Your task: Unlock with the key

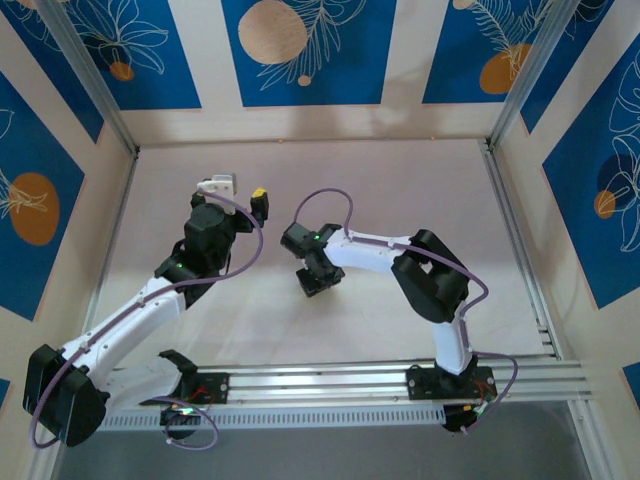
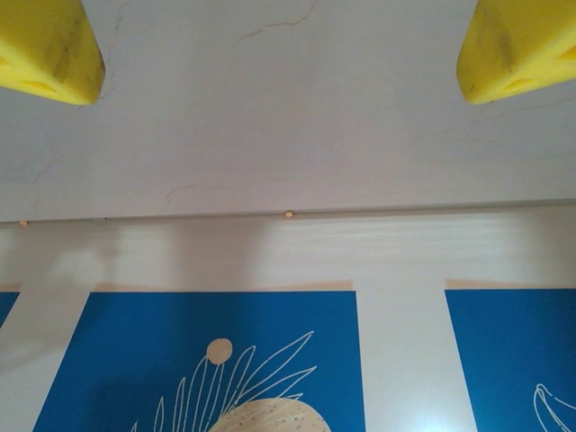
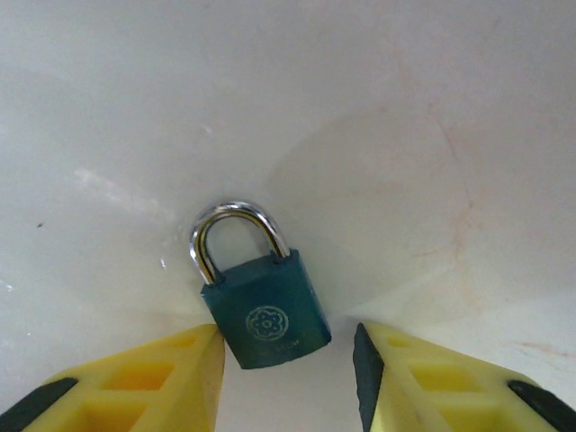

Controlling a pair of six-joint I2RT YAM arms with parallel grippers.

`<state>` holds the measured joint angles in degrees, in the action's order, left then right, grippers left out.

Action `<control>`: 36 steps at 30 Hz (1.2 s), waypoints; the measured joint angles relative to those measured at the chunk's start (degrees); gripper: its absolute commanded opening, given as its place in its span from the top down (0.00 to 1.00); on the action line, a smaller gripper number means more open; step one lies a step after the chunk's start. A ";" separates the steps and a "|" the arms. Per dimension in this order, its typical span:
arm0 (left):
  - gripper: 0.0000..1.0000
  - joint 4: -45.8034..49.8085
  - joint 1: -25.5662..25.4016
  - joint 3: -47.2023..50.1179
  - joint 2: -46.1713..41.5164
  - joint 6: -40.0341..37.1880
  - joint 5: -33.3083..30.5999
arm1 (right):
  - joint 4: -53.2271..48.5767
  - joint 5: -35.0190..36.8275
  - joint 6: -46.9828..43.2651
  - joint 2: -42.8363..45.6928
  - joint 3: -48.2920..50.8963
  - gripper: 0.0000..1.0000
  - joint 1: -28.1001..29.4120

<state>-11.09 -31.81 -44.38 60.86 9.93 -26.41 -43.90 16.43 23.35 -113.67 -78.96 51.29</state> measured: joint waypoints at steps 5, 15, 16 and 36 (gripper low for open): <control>0.00 0.00 0.00 0.00 0.00 0.00 0.02 | 0.90 -1.03 -2.82 0.48 0.33 0.59 -0.76; 0.00 0.00 0.04 0.00 0.00 0.00 0.46 | 3.48 -4.02 -8.35 0.68 0.70 0.60 -1.77; 0.00 0.00 0.04 0.00 0.00 0.00 0.46 | 3.48 -4.13 -8.61 0.46 0.66 0.60 -1.75; 0.00 -0.04 0.04 0.00 0.02 -0.02 0.72 | 4.31 -3.17 -19.45 -1.20 -0.44 0.44 1.20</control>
<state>-11.14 -31.77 -44.38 60.88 9.91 -25.69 -39.59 13.26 3.90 -114.87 -79.40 52.49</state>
